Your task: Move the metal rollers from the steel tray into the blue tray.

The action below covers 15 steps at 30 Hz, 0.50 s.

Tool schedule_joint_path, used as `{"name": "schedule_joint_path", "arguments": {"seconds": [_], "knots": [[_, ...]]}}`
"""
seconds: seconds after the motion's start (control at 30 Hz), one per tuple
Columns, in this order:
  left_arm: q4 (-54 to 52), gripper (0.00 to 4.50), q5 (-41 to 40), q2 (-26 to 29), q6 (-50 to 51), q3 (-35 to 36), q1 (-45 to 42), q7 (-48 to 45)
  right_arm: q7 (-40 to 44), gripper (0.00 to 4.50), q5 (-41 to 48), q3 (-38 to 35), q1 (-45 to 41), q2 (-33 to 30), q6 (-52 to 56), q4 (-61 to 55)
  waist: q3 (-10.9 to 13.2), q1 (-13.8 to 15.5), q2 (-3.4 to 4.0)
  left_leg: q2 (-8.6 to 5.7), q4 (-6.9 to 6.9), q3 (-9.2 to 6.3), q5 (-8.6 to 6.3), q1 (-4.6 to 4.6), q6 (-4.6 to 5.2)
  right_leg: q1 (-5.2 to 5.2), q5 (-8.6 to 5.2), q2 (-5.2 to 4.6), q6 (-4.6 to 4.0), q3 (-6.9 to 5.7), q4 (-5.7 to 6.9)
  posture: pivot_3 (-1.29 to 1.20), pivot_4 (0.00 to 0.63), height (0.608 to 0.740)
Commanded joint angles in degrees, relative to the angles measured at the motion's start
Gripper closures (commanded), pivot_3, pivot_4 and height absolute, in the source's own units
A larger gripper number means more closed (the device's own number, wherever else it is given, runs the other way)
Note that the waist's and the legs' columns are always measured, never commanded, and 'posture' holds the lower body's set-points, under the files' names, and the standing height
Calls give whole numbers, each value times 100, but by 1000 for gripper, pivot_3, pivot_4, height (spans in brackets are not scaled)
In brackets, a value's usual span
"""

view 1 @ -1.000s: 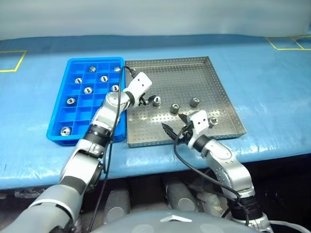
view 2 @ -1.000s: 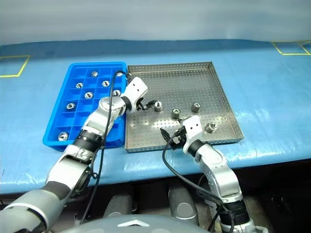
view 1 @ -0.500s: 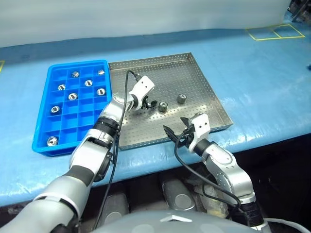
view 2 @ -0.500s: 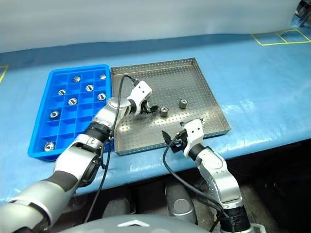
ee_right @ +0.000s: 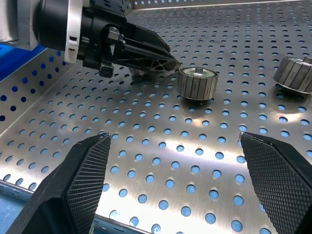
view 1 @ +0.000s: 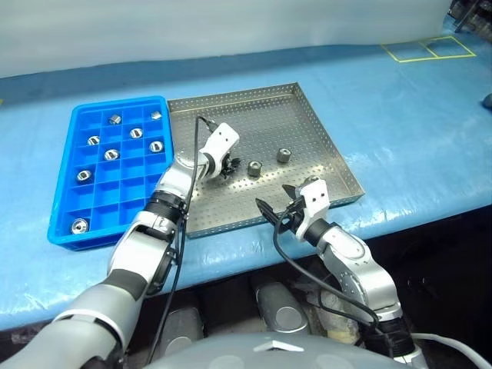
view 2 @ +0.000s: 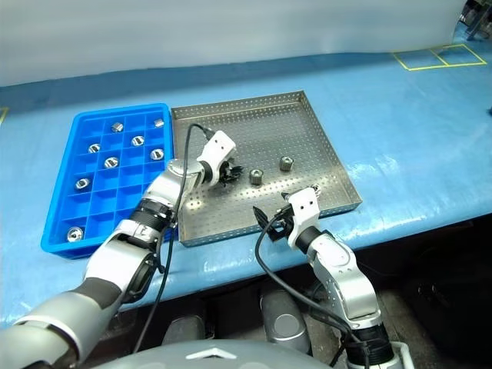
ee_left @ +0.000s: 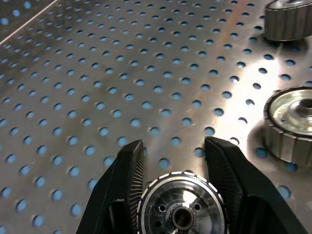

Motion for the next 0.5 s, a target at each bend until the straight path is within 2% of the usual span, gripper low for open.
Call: {"name": "schedule_joint_path", "arguments": {"seconds": [0.03,0.27,0.4,0.5], "knots": [[-773,2757,-250,-1,83,414,65,332,13,0,5,-25,-74,32,-125,-66,0,25,0,-1,-1,-1,0,-4,0,-3,0,-1,0,0,-1,-213,150,740],[-2294,2757,-487,-215,-28,1187,551,1495,87,0,0,48,-179,48,-157,84,0,75,0,-1,-2,0,0,-7,0,-6,1,-4,0,0,-3,-161,150,740],[-2926,2757,-315,-404,87,1681,791,2781,175,0,14,103,-296,43,-150,207,0,169,0,-1,1,-2,0,-4,0,-3,2,-1,1,1,0,-114,150,740],[-3073,2757,299,-425,219,1935,920,4200,299,0,2,172,-430,10,-121,320,0,261,0,0,1,-3,0,1,0,-1,2,1,0,1,3,-72,150,740]]}}
